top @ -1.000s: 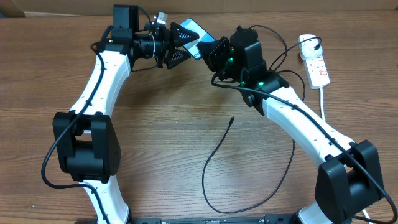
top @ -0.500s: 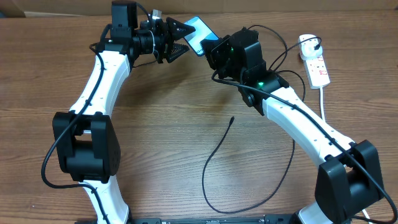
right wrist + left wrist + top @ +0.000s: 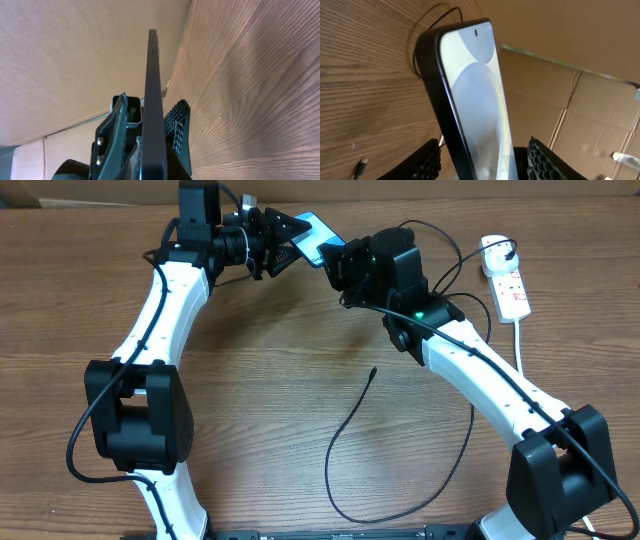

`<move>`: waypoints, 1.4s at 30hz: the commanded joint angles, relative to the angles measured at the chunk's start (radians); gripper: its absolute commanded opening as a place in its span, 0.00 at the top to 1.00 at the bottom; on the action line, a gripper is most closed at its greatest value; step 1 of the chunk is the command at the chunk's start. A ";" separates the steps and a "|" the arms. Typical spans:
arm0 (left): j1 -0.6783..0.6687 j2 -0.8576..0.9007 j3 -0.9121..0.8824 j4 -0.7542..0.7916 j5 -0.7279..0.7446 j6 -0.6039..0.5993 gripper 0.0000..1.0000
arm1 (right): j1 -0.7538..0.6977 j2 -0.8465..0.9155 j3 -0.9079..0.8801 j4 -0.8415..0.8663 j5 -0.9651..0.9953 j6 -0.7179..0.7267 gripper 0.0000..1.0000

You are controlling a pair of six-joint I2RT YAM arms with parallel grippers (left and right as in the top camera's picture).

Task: Plug charger to phone and switch on socket
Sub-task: 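Open the right gripper and withdraw it from the phone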

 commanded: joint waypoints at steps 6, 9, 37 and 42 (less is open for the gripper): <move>0.005 0.008 0.002 0.006 -0.014 -0.040 0.58 | 0.012 -0.029 0.019 0.023 0.003 0.018 0.96; 0.005 0.008 0.002 0.006 -0.014 -0.060 0.62 | 0.012 -0.029 0.019 0.018 0.004 0.014 0.96; 0.005 0.008 0.002 0.028 -0.022 -0.145 0.73 | 0.034 -0.029 0.019 0.027 0.017 0.019 0.96; 0.005 0.008 0.002 0.028 -0.026 -0.152 0.76 | 0.040 -0.029 0.019 0.027 0.018 0.019 0.96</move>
